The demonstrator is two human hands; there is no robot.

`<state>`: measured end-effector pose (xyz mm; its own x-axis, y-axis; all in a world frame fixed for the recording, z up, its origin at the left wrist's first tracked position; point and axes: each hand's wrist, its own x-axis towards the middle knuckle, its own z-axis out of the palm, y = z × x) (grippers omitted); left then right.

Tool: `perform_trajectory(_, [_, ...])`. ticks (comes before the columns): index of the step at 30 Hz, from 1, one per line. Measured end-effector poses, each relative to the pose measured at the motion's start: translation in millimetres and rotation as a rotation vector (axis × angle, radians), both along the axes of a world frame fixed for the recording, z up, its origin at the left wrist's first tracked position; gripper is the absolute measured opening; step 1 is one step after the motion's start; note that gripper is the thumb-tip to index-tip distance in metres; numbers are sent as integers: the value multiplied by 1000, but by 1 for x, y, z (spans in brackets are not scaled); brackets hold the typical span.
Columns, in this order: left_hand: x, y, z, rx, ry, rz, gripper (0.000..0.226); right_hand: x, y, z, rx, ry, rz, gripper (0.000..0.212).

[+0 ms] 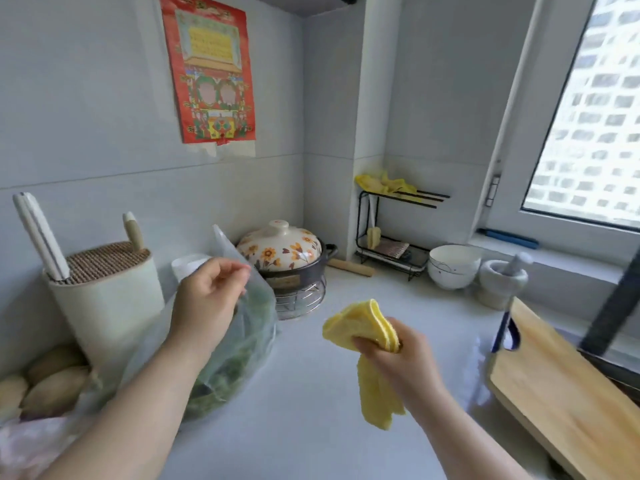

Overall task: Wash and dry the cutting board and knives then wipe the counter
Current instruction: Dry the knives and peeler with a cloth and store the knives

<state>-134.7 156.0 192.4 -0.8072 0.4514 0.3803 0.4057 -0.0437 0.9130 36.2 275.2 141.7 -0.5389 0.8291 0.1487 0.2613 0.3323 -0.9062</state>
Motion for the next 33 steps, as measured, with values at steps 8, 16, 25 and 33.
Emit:
perform_trajectory(8, [108, 114, -42, -80, -100, -327, 26, 131, 65, -20, 139, -86, -182, 27])
perform_trajectory(16, [269, 233, -102, -507, 55, -658, 22, 303, 139, -50, 53, -198, -446, 31])
perform_trajectory(25, [431, 279, -174, -1192, 651, -1111, 63, 413, 169, -85, -145, -158, -722, 39])
perform_trajectory(33, [465, 323, -181, -1259, 566, -1214, 63, 448, 166, -99, -227, -119, -838, 35])
